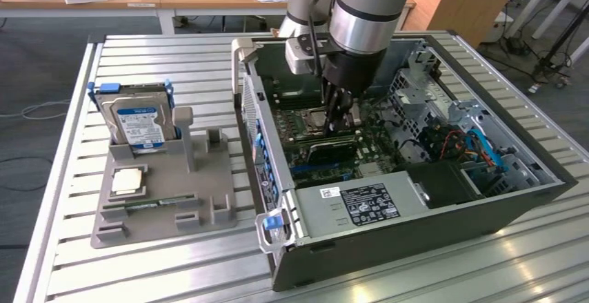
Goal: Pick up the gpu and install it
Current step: 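Insert the gpu into the slot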
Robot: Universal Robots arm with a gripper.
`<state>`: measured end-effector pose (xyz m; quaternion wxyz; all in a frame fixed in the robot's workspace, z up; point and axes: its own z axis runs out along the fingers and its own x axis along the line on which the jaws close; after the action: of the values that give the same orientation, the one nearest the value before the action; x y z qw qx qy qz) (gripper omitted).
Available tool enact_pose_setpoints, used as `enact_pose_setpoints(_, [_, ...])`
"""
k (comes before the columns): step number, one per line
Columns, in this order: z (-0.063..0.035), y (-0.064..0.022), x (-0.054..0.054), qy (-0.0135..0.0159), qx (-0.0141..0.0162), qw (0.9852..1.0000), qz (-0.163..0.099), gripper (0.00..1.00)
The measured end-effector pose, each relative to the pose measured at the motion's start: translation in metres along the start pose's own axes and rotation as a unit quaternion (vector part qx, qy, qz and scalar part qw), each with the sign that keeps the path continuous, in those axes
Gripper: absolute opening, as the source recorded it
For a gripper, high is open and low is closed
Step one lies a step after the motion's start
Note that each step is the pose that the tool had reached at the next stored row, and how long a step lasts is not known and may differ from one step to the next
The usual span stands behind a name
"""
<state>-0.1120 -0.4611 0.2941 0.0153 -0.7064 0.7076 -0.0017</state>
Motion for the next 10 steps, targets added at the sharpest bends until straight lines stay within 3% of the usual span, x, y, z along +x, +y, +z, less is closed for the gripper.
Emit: enact_pose_setpoints(10, [0.0005, 0.0000, -0.0044, -0.0001, 0.0000, 1.0000, 0.000, 0.11])
